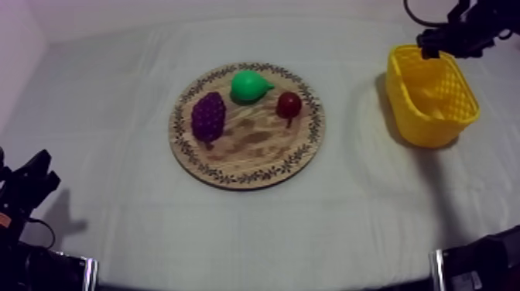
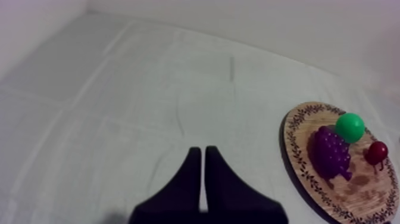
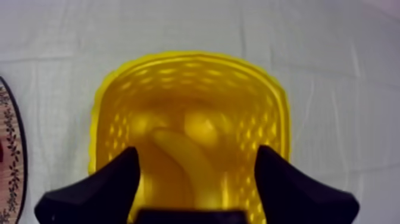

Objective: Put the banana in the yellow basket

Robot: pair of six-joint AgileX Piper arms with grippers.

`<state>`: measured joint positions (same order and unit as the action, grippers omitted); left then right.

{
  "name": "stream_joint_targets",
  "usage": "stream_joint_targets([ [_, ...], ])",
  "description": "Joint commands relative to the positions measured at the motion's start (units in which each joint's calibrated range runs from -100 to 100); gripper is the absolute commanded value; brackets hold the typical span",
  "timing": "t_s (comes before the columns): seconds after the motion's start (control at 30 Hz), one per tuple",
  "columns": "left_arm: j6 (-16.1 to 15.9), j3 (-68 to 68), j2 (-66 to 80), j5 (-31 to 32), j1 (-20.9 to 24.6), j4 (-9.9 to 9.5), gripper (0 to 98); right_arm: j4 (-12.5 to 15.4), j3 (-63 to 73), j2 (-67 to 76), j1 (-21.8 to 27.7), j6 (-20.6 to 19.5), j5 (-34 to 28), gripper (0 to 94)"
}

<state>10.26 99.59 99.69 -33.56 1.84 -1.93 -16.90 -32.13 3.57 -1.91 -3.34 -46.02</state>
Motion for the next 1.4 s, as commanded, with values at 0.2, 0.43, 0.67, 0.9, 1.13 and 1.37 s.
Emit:
stream_joint_targets([
  [0.2,-0.03,-0.04,0.05,0.01,0.01,0.0,0.0,1.36,-11.86,15.36,-0.79,-0.48,8.52,47.1],
  [0.43,-0.03,-0.04,0.05,0.01,0.01,0.0,0.0,-0.36,-26.42,30.49,-2.19,-5.77,13.28,25.3],
  [0.67,-0.02,-0.04,0.05,0.01,0.01,0.0,0.0,0.5,-42.64,47.97,-4.3,-6.55,14.53,9.6],
  [0.9,-0.03,-0.04,0.05,0.01,0.01,0.0,0.0,4.48,-54.62,64.13,-4.76,-0.78,12.78,7.3],
  [1.13,-0.02,-0.04,0.05,0.01,0.01,0.0,0.0,9.32,-63.34,77.55,-1.81,5.33,11.37,5.9],
  [1.37,-0.03,-0.04,0.05,0.01,0.01,0.0,0.0,16.04,-67.2,86.37,0.66,10.36,8.63,2.4],
])
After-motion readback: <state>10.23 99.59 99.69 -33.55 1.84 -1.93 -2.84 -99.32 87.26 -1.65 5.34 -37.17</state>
